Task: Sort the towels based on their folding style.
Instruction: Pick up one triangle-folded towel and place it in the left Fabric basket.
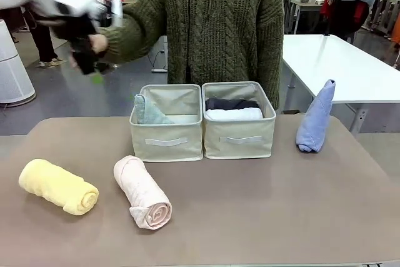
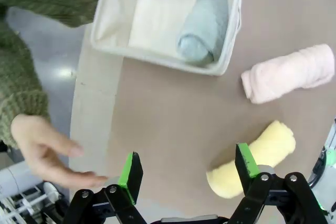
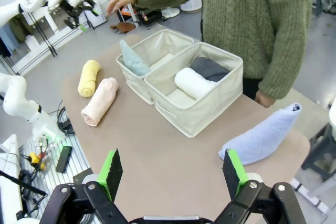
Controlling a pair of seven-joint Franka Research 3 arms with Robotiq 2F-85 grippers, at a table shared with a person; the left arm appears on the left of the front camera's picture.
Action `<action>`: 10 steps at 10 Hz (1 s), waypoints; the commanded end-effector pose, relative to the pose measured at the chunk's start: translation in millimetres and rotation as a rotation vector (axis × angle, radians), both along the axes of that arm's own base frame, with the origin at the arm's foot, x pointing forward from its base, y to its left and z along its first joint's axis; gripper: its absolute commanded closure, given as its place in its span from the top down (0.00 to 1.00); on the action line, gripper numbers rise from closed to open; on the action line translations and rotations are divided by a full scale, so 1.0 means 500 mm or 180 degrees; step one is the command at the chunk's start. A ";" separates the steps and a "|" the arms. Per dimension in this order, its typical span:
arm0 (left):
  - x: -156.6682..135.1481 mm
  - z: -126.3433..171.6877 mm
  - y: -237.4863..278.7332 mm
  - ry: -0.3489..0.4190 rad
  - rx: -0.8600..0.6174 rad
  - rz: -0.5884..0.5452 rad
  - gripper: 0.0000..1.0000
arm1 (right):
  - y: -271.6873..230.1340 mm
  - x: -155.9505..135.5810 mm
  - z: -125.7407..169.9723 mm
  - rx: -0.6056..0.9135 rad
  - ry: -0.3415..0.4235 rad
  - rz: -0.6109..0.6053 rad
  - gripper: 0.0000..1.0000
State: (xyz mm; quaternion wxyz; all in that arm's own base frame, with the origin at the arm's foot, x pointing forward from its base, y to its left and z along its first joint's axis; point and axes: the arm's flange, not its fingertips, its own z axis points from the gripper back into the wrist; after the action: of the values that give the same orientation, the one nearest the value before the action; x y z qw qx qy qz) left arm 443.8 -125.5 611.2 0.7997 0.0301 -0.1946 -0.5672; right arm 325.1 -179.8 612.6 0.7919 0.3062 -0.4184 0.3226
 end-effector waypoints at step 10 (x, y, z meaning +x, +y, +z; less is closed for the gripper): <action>-0.442 -0.043 0.707 -0.0238 -0.1699 0.1582 0.92 | 0.001 0.001 -0.001 0.0052 -0.0029 0.0027 1.00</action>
State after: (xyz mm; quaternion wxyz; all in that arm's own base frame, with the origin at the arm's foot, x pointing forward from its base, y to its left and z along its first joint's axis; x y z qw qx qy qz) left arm 198.6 239.9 582.0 0.8781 -0.1208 -0.3658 -0.2838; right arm 324.8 -180.5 612.4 0.7925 0.3059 -0.4183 0.3216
